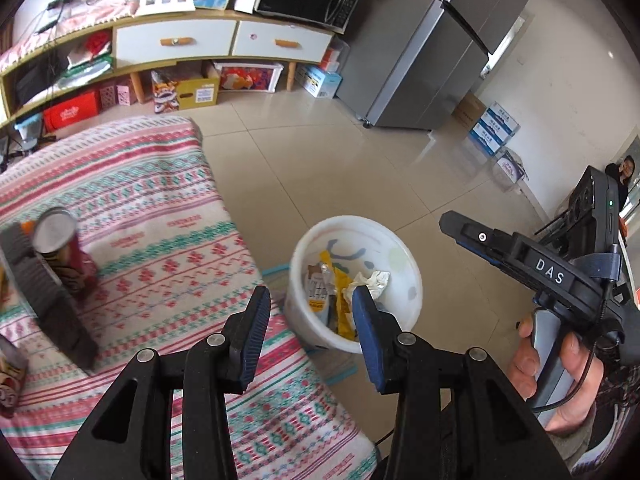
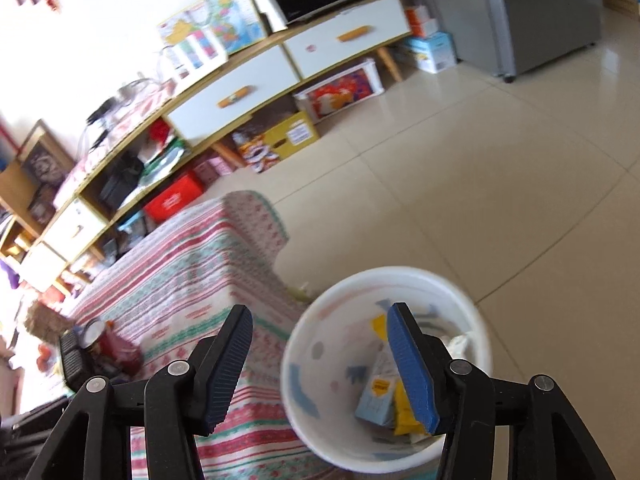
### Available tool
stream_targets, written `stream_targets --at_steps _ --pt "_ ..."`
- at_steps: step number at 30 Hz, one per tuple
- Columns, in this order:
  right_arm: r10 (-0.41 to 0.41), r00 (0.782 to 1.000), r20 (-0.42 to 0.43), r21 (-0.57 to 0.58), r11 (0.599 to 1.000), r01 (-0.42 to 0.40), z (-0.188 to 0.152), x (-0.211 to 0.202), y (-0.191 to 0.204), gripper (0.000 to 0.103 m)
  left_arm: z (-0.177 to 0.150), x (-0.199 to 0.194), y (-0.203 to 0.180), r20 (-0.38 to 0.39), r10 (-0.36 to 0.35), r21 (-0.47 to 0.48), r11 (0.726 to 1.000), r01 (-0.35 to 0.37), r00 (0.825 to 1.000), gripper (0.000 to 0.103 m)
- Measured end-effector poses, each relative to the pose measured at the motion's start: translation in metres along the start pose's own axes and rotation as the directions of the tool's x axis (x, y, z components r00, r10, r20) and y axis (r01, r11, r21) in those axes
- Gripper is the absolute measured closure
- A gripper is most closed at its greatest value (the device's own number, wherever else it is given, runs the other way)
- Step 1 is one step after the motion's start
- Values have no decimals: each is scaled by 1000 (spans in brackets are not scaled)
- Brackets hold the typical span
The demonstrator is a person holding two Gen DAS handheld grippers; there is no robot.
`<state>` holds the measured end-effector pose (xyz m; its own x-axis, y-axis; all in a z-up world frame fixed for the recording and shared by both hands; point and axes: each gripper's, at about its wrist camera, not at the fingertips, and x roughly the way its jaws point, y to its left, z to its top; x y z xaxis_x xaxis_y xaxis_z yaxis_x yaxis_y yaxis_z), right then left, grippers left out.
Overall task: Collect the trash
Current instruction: 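Grasp the yellow sponge with the left tool while the right tool grasps the orange peel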
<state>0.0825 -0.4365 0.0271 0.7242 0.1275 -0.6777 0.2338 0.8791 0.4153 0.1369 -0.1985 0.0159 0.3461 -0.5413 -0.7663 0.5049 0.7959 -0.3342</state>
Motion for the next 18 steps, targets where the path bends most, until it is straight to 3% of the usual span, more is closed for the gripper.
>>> stream_targets --at_steps 5,11,15,18 --pt "74 997 -14 -211 975 -75 -17 3 58 31 0 -66 57 61 60 -98 994 -54 996 57" --pt "180 979 -97 -305 931 -201 -45 18 108 31 -7 -126 129 129 132 -192 976 -106 983 46" --pt "289 940 -182 -286 899 -332 -61 27 137 31 -15 -142 188 163 190 -321 938 -130 968 44" --pt "346 910 -228 -286 870 -402 -73 28 162 31 -21 -144 222 145 217 -393 908 -145 965 44"
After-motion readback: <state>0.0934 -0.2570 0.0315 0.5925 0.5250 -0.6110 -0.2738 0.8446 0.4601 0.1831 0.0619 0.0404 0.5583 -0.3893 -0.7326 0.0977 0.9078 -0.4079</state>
